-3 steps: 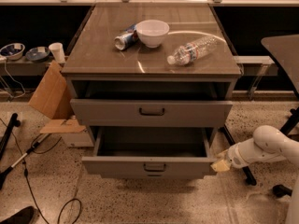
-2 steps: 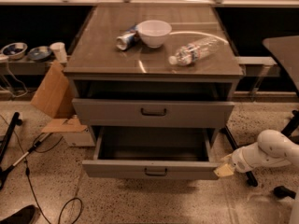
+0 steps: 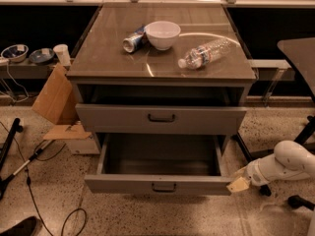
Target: Open middle drawer
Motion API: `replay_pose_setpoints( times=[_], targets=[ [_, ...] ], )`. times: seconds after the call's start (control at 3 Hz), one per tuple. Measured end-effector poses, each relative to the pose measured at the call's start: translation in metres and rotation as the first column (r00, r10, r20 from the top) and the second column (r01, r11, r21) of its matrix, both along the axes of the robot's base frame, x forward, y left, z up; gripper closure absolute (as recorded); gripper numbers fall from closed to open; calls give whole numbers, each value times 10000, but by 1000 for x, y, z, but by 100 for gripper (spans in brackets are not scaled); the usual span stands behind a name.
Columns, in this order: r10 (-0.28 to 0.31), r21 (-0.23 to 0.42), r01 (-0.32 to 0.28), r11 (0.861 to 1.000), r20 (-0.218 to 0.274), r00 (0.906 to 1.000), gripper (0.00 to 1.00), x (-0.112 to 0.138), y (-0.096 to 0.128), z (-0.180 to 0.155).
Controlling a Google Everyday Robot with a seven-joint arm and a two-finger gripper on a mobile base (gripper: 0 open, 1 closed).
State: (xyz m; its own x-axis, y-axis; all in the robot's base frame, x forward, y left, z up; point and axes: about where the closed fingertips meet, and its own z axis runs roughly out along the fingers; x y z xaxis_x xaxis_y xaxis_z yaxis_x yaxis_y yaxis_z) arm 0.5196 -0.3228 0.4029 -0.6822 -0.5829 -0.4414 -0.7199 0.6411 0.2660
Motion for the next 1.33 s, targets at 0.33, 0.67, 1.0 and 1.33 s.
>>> replay_pose_setpoints(
  times=[0.33,0.67,1.0,1.33],
  targets=[
    [0,0,0,10000,0,10000,100,0,2,2],
    [-154,15,155,9999,-132,9998,100,-11,-5,-4],
    [-157,15,157,9999,-133,9998,100,-11,-2,-2],
    [-212,14,212,9998,-285,9994,100,-22,-5,-7]
  ],
)
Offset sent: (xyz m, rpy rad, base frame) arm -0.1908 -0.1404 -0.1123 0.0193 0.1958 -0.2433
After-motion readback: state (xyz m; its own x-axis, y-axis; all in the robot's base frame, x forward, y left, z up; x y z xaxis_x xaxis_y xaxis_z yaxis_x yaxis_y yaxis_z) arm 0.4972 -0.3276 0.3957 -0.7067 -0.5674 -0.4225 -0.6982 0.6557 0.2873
